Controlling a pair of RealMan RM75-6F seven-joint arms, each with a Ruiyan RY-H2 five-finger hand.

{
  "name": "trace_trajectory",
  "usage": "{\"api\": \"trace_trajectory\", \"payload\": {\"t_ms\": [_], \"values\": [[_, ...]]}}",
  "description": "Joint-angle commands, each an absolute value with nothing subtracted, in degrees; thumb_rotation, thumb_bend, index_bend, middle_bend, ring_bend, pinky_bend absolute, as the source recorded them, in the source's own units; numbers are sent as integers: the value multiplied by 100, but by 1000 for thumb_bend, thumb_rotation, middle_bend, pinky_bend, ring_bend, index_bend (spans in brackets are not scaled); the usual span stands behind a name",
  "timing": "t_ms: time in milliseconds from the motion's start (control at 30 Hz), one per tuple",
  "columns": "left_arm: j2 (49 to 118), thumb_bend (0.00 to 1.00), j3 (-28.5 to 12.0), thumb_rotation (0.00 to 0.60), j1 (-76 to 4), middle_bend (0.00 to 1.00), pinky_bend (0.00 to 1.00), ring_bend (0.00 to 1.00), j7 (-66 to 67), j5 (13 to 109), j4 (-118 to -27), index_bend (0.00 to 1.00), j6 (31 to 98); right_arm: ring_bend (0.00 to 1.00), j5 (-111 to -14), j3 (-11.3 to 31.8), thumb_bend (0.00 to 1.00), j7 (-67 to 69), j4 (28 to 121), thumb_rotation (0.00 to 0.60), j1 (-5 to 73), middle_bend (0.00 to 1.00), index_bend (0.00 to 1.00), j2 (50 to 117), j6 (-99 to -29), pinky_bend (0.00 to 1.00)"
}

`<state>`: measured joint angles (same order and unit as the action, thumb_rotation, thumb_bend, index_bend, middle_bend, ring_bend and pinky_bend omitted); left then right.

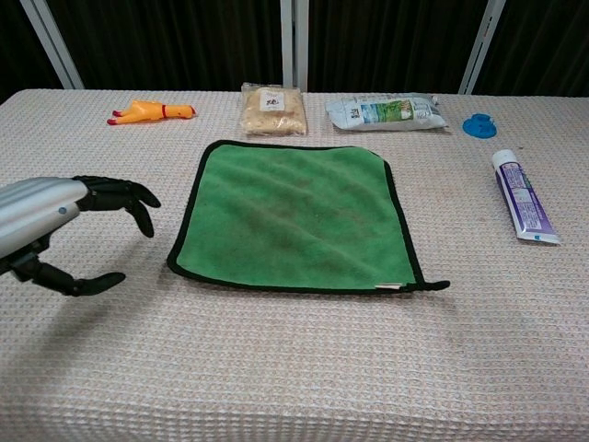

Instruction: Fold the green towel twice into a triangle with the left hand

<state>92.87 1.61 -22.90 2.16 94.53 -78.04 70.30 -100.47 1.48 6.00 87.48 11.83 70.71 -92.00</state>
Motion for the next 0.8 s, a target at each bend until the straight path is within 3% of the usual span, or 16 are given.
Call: {"api": "trace_trajectory", "payload": {"t_ms": [33,300,600,800], "values": [[9481,284,98,600,-2410,195,147,174,357,9416,-7731,380,6891,0,-10050,154,308,608,8741,600,1180,178,236,7077,-9209,119],[9960,284,-44,600,-2602,195,147,174,756,9271,-7372,409,6697,0,-10028,150,308,639,8719,600,1137,174,236,7082,-9238,119],[10303,285,-44,600,-2737,195,147,174,329,9271,-6868,482,6690,0,-9981,154,308,670,8701,600,1098,171,236,7090,-9239,119],[10422,406,30,600,-2784,234,147,183,-472,9350,-6633,619,6795,0,-9960,167,308,685,8691,600,1083,171,236,7102,-9245,115]]}}
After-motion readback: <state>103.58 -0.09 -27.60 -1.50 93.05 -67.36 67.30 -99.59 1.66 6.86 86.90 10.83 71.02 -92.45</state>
